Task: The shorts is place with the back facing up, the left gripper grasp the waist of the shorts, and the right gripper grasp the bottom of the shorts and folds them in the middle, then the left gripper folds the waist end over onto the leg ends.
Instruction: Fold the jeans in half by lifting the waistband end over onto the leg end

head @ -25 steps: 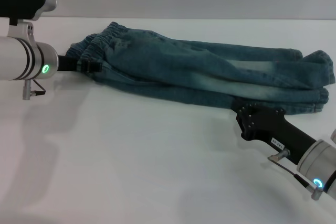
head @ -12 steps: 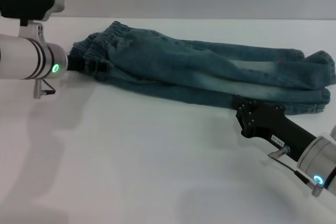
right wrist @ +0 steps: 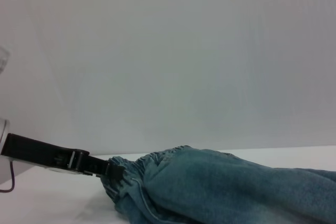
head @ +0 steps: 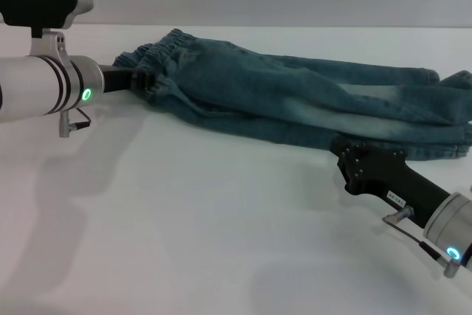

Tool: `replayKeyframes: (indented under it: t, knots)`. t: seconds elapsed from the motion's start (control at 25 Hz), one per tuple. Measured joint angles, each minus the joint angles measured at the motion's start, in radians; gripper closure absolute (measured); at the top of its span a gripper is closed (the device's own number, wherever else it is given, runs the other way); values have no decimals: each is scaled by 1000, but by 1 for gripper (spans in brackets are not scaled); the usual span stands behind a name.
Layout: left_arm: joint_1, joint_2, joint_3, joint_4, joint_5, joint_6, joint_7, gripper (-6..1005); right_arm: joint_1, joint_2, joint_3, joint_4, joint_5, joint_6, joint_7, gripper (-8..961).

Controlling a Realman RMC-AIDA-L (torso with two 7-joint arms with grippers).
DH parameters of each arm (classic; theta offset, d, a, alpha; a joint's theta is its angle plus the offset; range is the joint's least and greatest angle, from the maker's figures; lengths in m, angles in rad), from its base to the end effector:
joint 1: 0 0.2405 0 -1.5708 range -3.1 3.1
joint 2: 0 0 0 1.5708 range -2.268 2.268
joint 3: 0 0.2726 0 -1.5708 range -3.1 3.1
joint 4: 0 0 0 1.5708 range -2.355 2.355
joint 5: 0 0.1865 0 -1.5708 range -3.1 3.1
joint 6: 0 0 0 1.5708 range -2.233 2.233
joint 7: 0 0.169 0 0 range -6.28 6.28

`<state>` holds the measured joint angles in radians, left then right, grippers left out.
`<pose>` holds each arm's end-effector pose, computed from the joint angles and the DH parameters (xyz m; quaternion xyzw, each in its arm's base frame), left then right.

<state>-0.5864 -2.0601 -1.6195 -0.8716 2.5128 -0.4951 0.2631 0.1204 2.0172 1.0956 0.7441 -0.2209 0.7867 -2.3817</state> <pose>-0.2612 0.4338 -0.0448 -0.7902 -0.4380 -0.0533 0.4254 0.2775 0.2840 -0.0822 -0.8211 0.3205 0.3201 0.3473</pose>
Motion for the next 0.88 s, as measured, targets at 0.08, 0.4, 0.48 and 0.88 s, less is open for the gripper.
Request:
replayKeyframes:
  t: [0.08, 0.4, 0.48, 0.88]
  knots:
    - [1, -1, 3, 2, -3, 11, 0, 627, 0, -1, 2, -1, 0, 3, 2, 953]
    - [7, -3, 16, 10, -15, 35, 0, 793, -3, -2, 3, 4, 0, 3, 2, 953]
    - [12, -3, 18, 5, -16, 38, 0, 834, -4, -2, 3, 4, 0, 3, 2, 953]
    - [103, -2, 56, -164, -22, 11, -1, 955, -12, 3, 3, 1, 0, 5, 2, 953]
